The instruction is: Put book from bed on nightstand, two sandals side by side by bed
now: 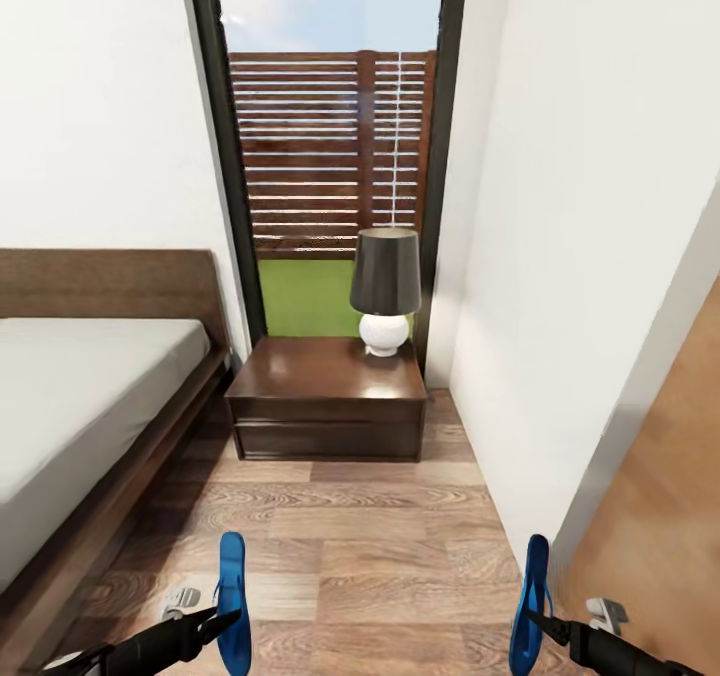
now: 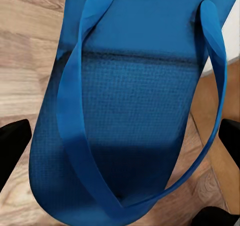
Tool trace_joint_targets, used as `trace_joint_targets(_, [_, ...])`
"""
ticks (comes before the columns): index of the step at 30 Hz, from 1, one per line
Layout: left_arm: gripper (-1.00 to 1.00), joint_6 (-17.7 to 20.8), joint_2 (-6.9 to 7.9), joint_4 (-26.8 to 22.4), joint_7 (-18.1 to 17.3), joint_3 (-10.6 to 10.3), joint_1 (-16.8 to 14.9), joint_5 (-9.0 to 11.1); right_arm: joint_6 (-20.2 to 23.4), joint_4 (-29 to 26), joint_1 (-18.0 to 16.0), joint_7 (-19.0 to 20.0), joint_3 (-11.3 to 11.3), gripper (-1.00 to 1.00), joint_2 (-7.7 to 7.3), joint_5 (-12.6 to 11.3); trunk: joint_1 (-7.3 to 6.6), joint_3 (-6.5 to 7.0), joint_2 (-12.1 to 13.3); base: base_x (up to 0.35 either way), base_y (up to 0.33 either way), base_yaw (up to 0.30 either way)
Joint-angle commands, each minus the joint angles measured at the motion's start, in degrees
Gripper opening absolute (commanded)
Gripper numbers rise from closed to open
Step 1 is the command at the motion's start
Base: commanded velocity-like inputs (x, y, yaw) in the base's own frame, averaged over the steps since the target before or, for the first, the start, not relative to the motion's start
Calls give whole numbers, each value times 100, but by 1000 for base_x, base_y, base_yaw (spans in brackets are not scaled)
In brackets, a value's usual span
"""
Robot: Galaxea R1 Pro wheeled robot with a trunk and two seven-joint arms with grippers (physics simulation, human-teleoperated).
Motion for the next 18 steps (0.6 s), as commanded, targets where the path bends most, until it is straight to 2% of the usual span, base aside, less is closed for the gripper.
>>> trace_joint_targets(1, [-100, -58, 0, 7, -7, -11, -5, 4, 11, 3, -2, 23, -34, -100, 0, 13, -1, -6, -2, 12, -2, 227])
trace_joint_targets(4, [-100, -56, 0, 7, -10, -11, -9, 4, 11, 3, -2, 24, -34, -100, 1, 13, -1, -6, -2, 70, -1, 235])
trace_joint_targets(8, [-100, -55, 0, 7, -11, -11, -8, 4, 11, 3, -2, 29, -34, -100, 1, 13, -1, -6, -2, 256, 0, 200])
trace_joint_targets(18, [-100, -52, -2, 7, -8, -11, -8, 4, 11, 3, -2, 31, -34, -100, 1, 13, -1, -6, -2, 315, 0, 29])
